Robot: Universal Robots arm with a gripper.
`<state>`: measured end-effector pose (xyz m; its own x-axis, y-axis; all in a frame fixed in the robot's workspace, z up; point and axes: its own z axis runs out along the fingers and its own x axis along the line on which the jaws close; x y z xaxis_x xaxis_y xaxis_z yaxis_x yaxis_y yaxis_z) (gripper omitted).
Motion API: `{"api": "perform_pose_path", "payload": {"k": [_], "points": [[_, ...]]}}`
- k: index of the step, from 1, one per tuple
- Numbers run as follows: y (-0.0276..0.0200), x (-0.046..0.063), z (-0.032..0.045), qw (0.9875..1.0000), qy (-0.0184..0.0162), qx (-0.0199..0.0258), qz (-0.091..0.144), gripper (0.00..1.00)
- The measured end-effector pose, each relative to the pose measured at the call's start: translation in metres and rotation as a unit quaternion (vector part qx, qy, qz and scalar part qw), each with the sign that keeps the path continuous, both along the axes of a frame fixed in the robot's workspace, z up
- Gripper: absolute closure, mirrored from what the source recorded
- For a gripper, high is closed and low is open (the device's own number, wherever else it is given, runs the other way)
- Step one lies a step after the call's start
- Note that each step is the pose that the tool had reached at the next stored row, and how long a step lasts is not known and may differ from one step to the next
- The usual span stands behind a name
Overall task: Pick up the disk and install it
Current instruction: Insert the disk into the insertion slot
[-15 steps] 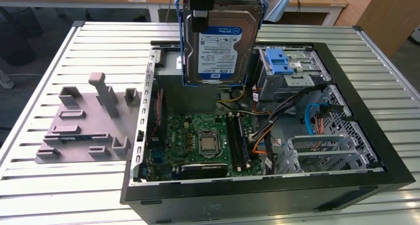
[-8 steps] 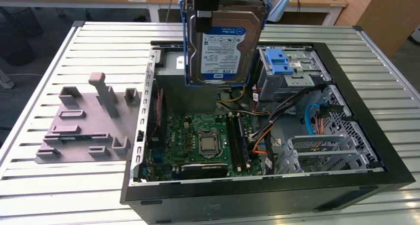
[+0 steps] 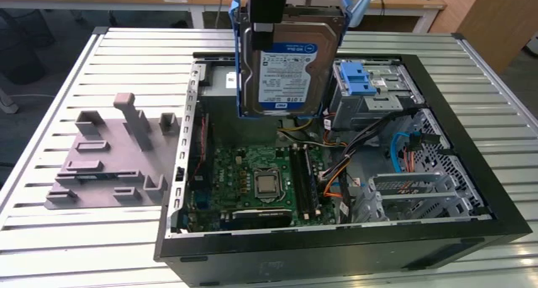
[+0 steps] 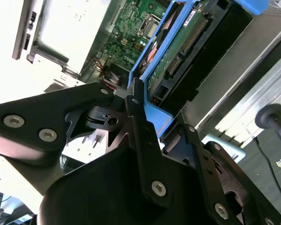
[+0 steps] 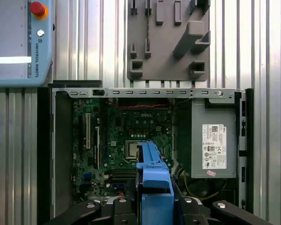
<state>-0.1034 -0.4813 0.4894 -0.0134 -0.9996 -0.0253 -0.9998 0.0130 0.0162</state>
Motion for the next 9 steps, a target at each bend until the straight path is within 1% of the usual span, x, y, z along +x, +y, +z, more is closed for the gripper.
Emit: {"api": "perform_pose_path", "payload": {"k": [2,4,6,9], "points": [[-0.0059,0.0,-0.0003,1.0,0.0,0.0,0.0,0.64],[-0.0104,0.002,-0.0005,1.0,0.0,0.0,0.0,0.64],[-0.0126,0.008,-0.0008,1.0,0.0,0.0,0.0,0.64],[-0.0137,0.021,-0.001,1.0,0.0,0.0,0.0,0.64]]}}
